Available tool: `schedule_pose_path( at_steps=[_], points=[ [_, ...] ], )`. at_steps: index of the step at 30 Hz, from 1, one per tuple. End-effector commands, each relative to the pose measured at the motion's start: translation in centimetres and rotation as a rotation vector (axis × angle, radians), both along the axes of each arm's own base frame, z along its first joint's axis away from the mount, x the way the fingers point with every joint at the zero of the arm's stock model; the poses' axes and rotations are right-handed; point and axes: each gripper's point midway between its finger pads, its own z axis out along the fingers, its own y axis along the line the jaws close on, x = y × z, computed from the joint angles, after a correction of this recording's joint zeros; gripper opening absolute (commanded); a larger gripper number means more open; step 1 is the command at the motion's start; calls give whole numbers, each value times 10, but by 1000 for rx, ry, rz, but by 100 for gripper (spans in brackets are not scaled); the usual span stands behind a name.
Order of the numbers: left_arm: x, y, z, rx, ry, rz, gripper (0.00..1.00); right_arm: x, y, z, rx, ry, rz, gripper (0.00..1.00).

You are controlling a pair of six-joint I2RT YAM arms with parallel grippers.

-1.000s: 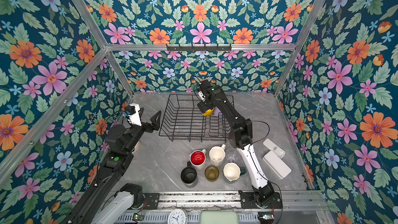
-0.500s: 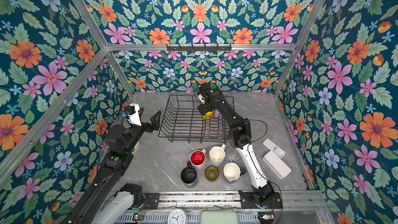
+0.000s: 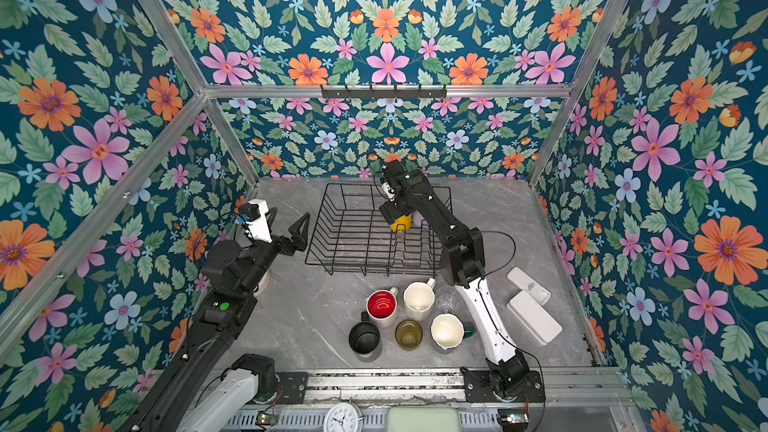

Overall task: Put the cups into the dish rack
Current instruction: 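Open the right gripper and draw it back from the yellow mug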

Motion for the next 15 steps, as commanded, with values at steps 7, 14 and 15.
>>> schedule_pose_path(
  at_steps=[7,14,15],
  points=[
    [0,1,2,-7,-9,0,100,-9,9,43,79,-55,-18,91],
    [-1,4,4,-8,-12,13,100,-26,6,83,142,-89,-67,89],
    [-1,4,4,-7,-13,15,100,-30,5,87,150,-94,-72,88]
  ],
)
